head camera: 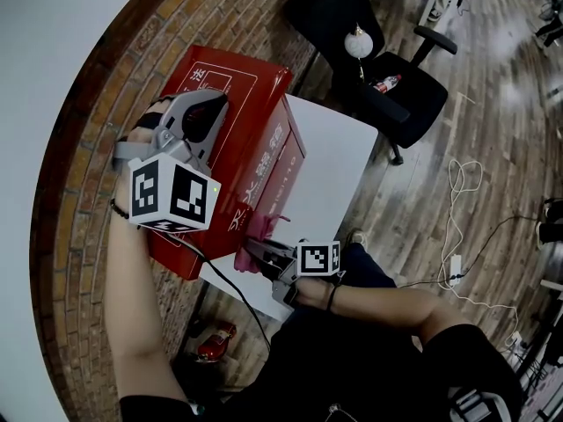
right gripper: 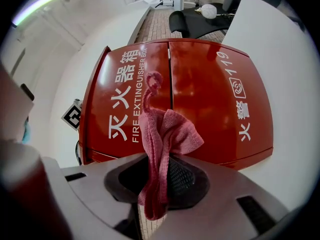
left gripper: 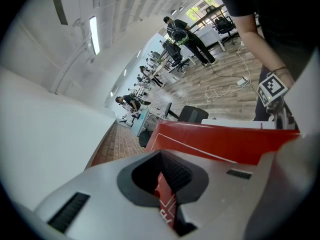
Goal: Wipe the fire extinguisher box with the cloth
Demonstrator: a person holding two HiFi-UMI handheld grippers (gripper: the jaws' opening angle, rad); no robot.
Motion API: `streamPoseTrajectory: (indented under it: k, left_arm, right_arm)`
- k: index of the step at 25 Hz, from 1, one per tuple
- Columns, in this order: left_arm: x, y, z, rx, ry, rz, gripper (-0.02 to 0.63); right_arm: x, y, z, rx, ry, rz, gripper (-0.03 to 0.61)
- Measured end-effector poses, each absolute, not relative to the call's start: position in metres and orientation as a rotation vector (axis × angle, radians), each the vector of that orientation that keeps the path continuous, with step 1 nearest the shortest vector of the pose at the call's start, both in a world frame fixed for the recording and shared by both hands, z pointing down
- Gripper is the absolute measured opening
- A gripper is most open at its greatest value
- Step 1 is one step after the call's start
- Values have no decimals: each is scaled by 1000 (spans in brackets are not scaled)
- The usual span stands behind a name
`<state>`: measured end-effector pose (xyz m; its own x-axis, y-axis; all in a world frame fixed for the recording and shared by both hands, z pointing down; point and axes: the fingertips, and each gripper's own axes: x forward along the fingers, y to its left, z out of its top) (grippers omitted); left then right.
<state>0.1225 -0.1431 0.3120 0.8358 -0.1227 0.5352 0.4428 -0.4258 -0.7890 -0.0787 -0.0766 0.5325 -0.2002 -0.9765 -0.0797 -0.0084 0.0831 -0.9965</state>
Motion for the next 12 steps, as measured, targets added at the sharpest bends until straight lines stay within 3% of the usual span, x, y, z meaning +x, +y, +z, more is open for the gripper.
streamPoseTrajectory:
  k: [12]
  left_arm:
    - [121,-142,310,-1913,-237,-628,31]
  right_arm:
    - [-82,-76,486,-1016,1453,-1243,101]
